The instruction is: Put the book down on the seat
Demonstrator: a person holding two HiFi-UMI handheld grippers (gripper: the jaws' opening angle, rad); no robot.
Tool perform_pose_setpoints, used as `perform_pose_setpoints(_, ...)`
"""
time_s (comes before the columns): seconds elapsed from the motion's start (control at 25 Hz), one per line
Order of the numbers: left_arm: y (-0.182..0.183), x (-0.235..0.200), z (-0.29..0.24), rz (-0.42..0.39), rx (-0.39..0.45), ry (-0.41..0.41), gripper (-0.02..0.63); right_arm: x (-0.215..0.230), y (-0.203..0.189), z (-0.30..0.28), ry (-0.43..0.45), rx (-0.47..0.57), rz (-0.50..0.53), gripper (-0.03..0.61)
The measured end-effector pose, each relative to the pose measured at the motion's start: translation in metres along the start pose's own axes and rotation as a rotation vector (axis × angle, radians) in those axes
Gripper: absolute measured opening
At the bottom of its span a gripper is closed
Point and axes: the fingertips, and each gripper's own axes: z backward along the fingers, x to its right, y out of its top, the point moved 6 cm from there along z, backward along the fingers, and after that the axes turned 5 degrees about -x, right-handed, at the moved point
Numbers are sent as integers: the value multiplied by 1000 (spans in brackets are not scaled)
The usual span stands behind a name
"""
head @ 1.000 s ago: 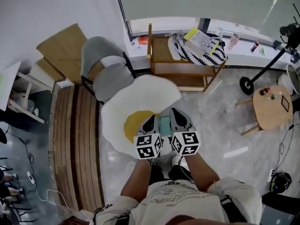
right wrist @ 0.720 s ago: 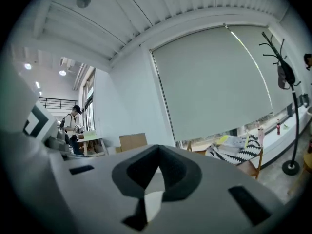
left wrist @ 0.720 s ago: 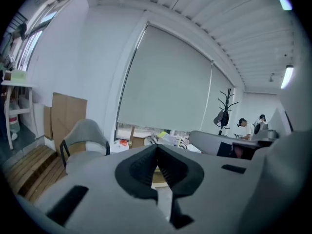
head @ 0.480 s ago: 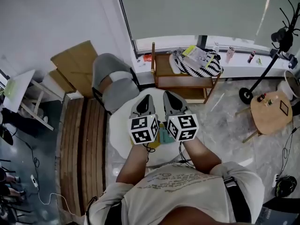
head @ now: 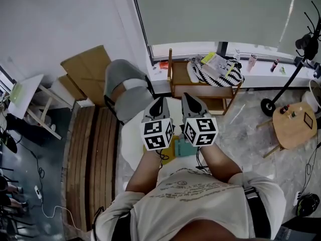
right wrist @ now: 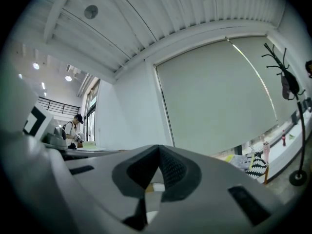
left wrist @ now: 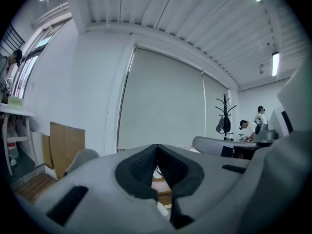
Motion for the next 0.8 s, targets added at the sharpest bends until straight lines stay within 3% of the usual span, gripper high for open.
perform_pose_setpoints(0.48, 11, 6, -12, -14, 17, -7, 14, 17, 21, -3, 3, 59, 8, 25)
perform_pose_setpoints(0.8, 8, 6, -16, -21, 12, -16, 14, 15, 10, -1, 10, 51, 10, 26)
